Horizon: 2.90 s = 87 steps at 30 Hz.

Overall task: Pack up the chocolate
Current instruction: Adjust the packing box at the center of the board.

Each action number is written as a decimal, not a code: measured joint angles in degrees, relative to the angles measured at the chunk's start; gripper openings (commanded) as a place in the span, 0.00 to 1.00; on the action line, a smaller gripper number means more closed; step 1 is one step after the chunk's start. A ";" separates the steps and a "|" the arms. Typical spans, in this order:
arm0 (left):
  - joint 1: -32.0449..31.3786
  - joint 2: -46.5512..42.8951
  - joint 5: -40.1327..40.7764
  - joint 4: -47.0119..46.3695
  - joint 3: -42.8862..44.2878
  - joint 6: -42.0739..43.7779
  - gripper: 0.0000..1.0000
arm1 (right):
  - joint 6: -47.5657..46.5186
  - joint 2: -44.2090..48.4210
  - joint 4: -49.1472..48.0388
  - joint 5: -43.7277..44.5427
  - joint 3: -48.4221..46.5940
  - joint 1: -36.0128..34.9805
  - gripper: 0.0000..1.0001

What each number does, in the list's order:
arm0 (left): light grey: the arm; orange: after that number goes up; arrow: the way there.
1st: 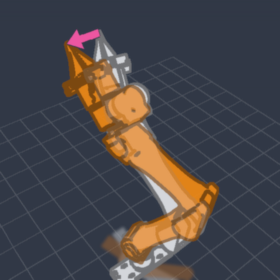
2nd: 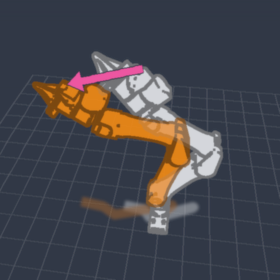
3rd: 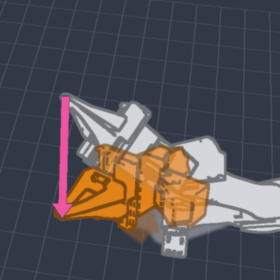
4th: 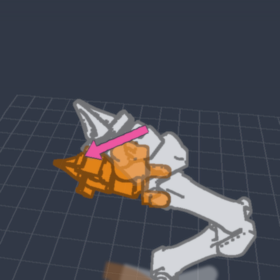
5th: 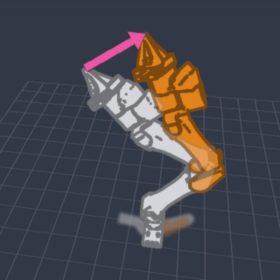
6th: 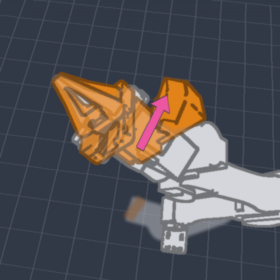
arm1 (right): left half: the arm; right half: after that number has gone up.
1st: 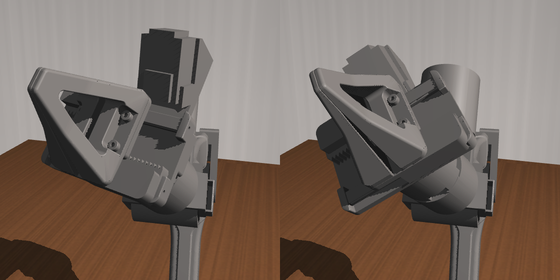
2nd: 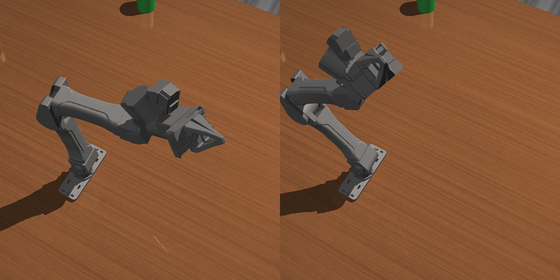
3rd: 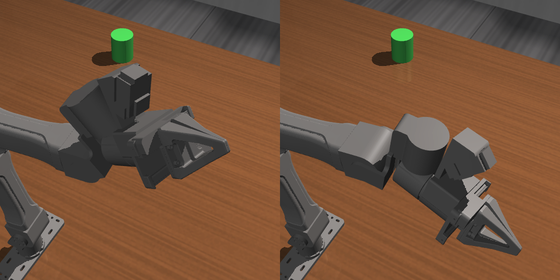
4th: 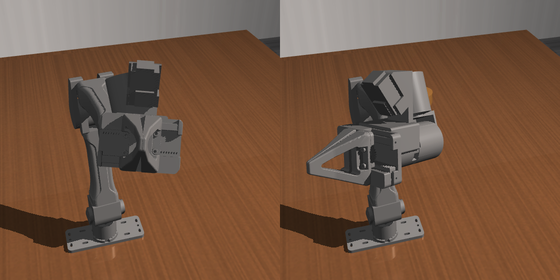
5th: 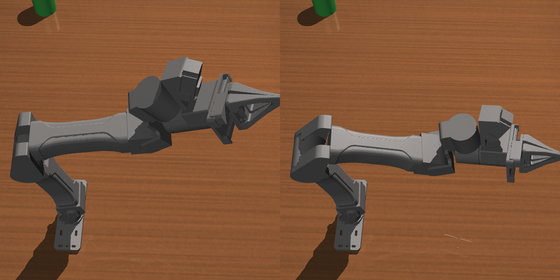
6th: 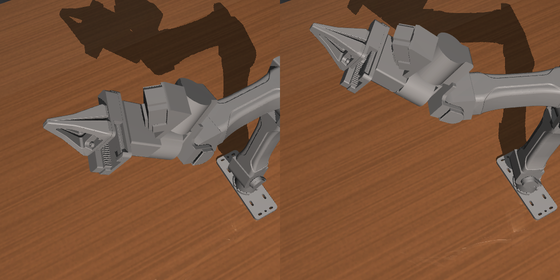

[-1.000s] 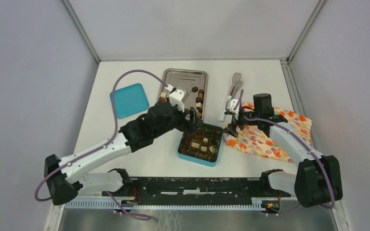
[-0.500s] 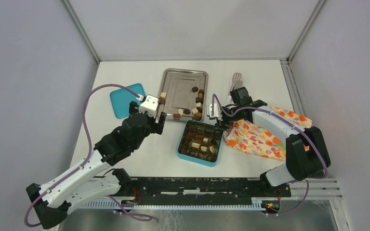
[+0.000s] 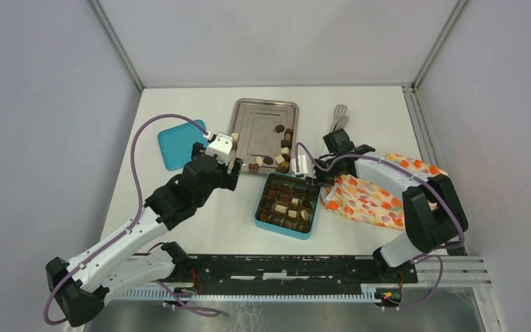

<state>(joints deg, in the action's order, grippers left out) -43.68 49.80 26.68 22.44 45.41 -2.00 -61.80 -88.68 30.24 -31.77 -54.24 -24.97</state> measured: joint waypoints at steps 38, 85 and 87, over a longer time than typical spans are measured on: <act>2.58 0.26 -0.74 -0.24 0.00 0.00 0.91 | 8.11 15.72 -7.43 12.02 2.51 -9.44 0.00; 10.75 7.65 -6.16 -1.53 0.00 -0.09 0.90 | 17.44 1.90 -11.23 -0.39 4.96 -2.91 0.28; 12.44 8.96 -7.76 -1.55 0.00 -0.09 0.88 | 17.79 0.42 -10.19 -0.26 3.56 -2.86 0.38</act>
<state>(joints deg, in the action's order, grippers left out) -31.24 58.76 18.92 20.88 45.41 -2.09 -44.01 -88.27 20.05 -32.03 -50.68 -27.83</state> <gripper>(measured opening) 0.905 0.246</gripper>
